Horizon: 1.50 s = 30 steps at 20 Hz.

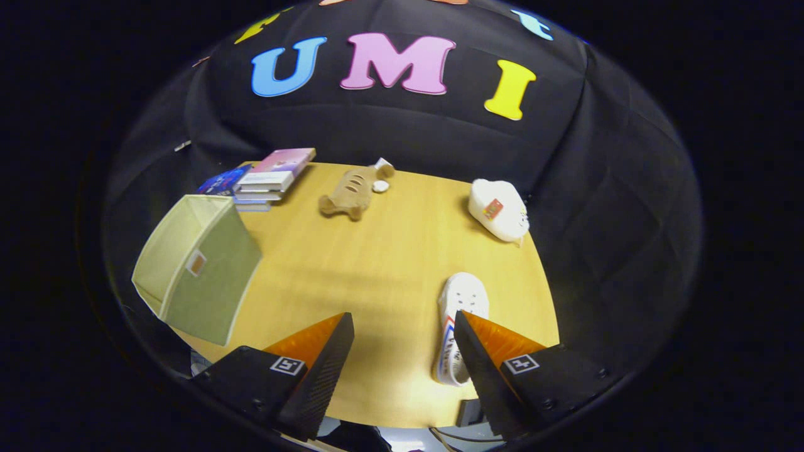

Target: Open the storage box then place both shoes into the box .Put the left shoe in first, then the right shoe, with the right side of both shoes facing outward in a uniform manner.

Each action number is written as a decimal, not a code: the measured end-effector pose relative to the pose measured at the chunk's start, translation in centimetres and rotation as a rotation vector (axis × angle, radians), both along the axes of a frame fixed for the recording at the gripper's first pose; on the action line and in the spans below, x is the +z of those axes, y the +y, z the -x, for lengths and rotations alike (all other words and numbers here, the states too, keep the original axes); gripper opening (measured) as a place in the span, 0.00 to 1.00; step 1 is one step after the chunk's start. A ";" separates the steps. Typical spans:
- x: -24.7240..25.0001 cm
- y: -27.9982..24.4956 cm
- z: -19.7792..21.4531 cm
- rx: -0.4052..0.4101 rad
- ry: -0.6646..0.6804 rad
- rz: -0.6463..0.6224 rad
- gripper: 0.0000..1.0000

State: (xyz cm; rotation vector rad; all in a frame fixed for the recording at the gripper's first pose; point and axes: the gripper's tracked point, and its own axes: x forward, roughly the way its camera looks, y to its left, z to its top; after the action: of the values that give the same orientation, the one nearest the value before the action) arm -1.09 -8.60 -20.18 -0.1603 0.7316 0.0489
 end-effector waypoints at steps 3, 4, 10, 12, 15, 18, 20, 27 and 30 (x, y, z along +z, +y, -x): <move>-2.8 -5.4 -0.1 -0.066 0.041 0.024 0.98; -3.7 -6.8 -0.1 -0.081 0.061 0.027 0.98; -9.7 -11.7 -0.5 -0.183 0.181 -0.036 0.99; -11.7 -12.2 -0.6 -0.209 0.223 -0.061 0.99; -13.9 -12.2 -1.2 -0.217 0.266 -0.082 0.99; -15.3 -11.8 -2.2 -0.214 0.309 -0.120 0.95; -15.5 -11.4 -2.3 -0.209 0.317 -0.160 0.82; -15.6 -10.4 -2.6 -0.255 0.293 -0.226 0.21; -15.3 -10.6 -2.4 -0.264 0.284 -0.252 0.08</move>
State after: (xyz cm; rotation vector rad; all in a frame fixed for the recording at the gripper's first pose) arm 1.28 -19.19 -35.44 0.1880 1.0166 -0.0894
